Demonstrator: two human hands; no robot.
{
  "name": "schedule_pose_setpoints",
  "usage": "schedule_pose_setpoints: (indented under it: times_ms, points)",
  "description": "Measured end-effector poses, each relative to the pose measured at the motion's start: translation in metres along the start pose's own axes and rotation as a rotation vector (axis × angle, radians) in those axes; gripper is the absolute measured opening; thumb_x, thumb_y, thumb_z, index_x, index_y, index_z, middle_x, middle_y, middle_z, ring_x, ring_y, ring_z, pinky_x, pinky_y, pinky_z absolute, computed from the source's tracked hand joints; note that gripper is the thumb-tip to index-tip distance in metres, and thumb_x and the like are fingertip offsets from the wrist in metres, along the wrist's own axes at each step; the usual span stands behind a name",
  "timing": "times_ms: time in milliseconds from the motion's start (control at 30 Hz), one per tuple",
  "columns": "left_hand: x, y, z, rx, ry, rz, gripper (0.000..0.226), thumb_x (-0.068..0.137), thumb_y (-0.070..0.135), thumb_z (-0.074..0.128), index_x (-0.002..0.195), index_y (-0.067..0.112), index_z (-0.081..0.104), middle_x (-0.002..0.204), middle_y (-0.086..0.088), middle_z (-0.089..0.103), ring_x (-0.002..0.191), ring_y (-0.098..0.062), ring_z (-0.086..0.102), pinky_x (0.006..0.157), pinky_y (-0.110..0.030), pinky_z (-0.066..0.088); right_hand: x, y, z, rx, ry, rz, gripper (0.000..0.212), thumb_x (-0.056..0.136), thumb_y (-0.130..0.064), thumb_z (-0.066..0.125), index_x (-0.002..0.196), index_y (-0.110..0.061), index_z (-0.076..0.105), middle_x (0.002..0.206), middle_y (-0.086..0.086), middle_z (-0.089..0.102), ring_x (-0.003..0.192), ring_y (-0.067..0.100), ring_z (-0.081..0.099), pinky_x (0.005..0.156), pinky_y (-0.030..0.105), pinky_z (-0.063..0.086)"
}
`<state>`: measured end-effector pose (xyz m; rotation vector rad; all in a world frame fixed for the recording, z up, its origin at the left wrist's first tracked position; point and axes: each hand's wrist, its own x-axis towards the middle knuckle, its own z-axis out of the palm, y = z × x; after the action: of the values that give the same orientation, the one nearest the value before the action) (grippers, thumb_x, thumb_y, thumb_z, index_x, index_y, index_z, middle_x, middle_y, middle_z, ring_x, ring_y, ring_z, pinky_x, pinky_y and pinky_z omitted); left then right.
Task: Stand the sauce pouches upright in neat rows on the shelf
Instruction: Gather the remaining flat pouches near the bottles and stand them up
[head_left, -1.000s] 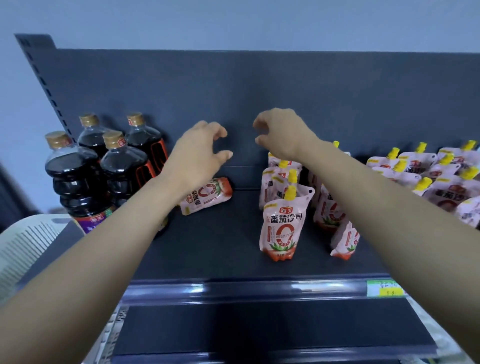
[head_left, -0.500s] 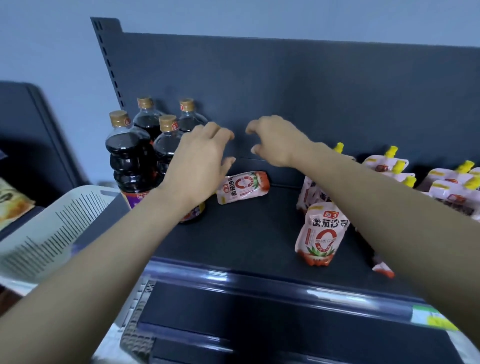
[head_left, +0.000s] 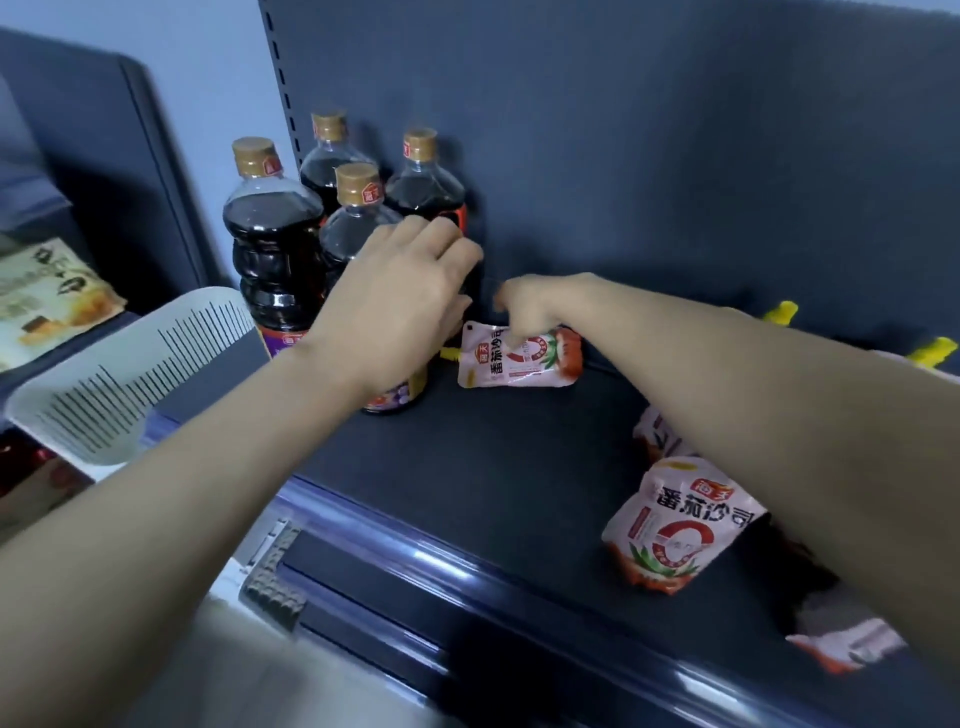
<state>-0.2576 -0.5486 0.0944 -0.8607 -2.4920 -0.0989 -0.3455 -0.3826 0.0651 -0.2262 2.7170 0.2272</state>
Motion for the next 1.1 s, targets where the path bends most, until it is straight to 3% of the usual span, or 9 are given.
schedule_pose_setpoints:
  times_ms: [200, 367, 433, 633, 733, 833, 900, 967, 1100]
  points:
    - [0.000, 0.006, 0.008, 0.029, -0.019, -0.002, 0.029, 0.084, 0.013, 0.055, 0.108, -0.001, 0.060, 0.103, -0.020, 0.062, 0.091, -0.039, 0.056, 0.078, -0.048, 0.047, 0.037, 0.002, 0.013, -0.034, -0.141, -0.049, 0.057, 0.080, -0.034, 0.071, 0.127, -0.010, 0.052, 0.121, 0.007, 0.063, 0.106, 0.027, 0.063, 0.094, 0.040, 0.052]
    - [-0.007, 0.005, 0.013, 0.030, -0.073, -0.039, 0.047, 0.086, 0.030, 0.031, 0.108, 0.001, 0.061, 0.103, -0.017, 0.062, 0.093, -0.036, 0.057, 0.082, -0.047, 0.047, 0.053, 0.004, 0.024, -0.047, -0.152, -0.061, 0.060, 0.075, -0.032, 0.075, 0.126, -0.012, 0.050, 0.118, 0.006, 0.062, 0.097, 0.025, 0.063, 0.080, 0.033, 0.053]
    - [-0.009, 0.004, 0.017, 0.043, -0.079, -0.062, 0.039, 0.088, 0.026, 0.038, 0.108, 0.001, 0.060, 0.104, -0.017, 0.062, 0.094, -0.036, 0.057, 0.083, -0.047, 0.046, 0.057, 0.004, 0.024, -0.043, -0.141, -0.066, 0.059, 0.074, -0.031, 0.078, 0.123, -0.010, 0.052, 0.114, 0.006, 0.065, 0.090, 0.024, 0.063, 0.073, 0.032, 0.051]
    - [-0.004, 0.010, 0.023, 0.005, -0.052, -0.062, 0.029, 0.082, 0.013, 0.062, 0.110, 0.002, 0.061, 0.104, -0.016, 0.062, 0.093, -0.037, 0.057, 0.082, -0.046, 0.046, 0.064, 0.007, 0.020, 0.094, -0.126, -0.096, 0.057, 0.071, -0.023, 0.082, 0.120, -0.005, 0.057, 0.109, 0.006, 0.065, 0.098, 0.026, 0.065, 0.088, 0.037, 0.055]
    - [0.004, 0.014, 0.024, -0.012, -0.016, -0.045, 0.030, 0.084, 0.015, 0.061, 0.112, 0.005, 0.060, 0.106, -0.014, 0.062, 0.096, -0.035, 0.056, 0.082, -0.044, 0.042, 0.057, 0.017, 0.012, 0.093, -0.077, -0.099, 0.053, 0.073, -0.026, 0.080, 0.118, -0.005, 0.061, 0.111, 0.007, 0.065, 0.093, 0.023, 0.061, 0.082, 0.030, 0.051]
    - [0.013, 0.022, 0.024, -0.051, 0.031, 0.005, 0.028, 0.085, 0.015, 0.058, 0.112, 0.006, 0.060, 0.106, -0.013, 0.062, 0.095, -0.035, 0.055, 0.082, -0.042, 0.040, 0.040, 0.029, 0.003, 0.090, -0.005, -0.093, 0.053, 0.077, -0.027, 0.076, 0.121, -0.003, 0.060, 0.117, 0.009, 0.063, 0.102, 0.026, 0.061, 0.086, 0.032, 0.052]
    - [0.019, 0.028, 0.022, -0.070, 0.063, 0.053, 0.028, 0.087, 0.019, 0.054, 0.110, 0.006, 0.060, 0.104, -0.014, 0.062, 0.093, -0.036, 0.056, 0.080, -0.041, 0.041, 0.023, 0.041, -0.003, 0.114, 0.047, -0.091, 0.041, 0.079, -0.023, 0.074, 0.114, -0.005, 0.063, 0.106, 0.008, 0.063, 0.092, 0.021, 0.058, 0.067, 0.022, 0.050]
    - [0.024, 0.035, 0.017, -0.102, 0.095, 0.104, 0.029, 0.089, 0.023, 0.051, 0.110, 0.006, 0.060, 0.102, -0.014, 0.062, 0.091, -0.036, 0.056, 0.080, -0.044, 0.042, 0.004, 0.053, -0.007, 0.187, 0.116, -0.042, 0.015, 0.079, -0.019, 0.072, 0.090, -0.013, 0.064, 0.091, 0.005, 0.056, 0.082, 0.017, 0.050, 0.046, 0.014, 0.038]
    - [0.032, 0.047, 0.004, -0.166, 0.127, 0.214, 0.025, 0.085, 0.011, 0.059, 0.110, 0.005, 0.061, 0.101, -0.015, 0.062, 0.089, -0.037, 0.056, 0.079, -0.046, 0.044, -0.036, 0.065, -0.016, 0.432, 0.349, 0.073, 0.006, 0.076, -0.012, 0.071, 0.075, -0.008, 0.065, 0.069, 0.004, 0.048, 0.069, 0.015, 0.041, 0.052, 0.025, 0.031]
